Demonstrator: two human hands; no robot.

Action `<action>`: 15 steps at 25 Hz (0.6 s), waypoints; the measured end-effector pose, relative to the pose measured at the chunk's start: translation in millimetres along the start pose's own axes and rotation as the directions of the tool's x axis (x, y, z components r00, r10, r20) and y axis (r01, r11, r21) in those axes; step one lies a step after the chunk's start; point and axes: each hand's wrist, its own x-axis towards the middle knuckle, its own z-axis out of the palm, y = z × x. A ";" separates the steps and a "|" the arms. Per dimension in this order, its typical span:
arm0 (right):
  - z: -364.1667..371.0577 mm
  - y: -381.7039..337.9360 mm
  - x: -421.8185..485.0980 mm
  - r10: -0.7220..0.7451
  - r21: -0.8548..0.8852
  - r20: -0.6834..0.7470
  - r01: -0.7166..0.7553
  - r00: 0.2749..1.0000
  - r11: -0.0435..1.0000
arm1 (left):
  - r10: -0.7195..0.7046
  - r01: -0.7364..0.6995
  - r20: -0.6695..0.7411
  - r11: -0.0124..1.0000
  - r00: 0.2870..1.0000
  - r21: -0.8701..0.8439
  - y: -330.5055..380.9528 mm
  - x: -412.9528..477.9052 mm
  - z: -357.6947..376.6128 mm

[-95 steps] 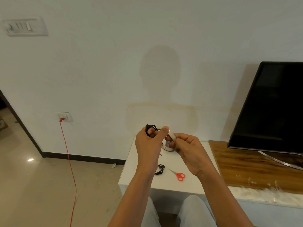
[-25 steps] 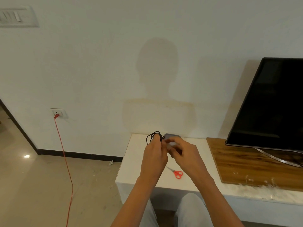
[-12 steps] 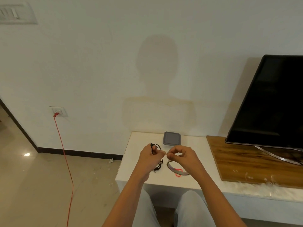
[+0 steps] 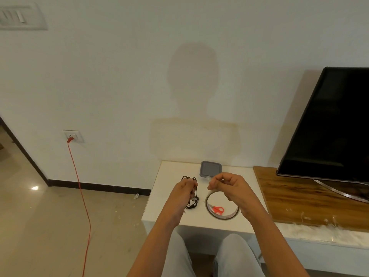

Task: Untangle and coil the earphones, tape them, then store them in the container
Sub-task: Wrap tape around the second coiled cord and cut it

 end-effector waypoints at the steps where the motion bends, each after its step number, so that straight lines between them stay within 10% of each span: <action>1: 1.3 -2.6 -0.5 -0.012 -0.004 -0.001 0.012 1.000 1.000 | 0.059 -0.059 0.009 0.997 0.998 0.056 -1.5 -1.5 1.7; 15: -0.8 -14.6 6.3 0.199 -0.114 0.196 -0.179 0.960 0.977 | 0.246 -0.264 0.103 0.833 0.964 0.485 -3.6 -4.8 3.2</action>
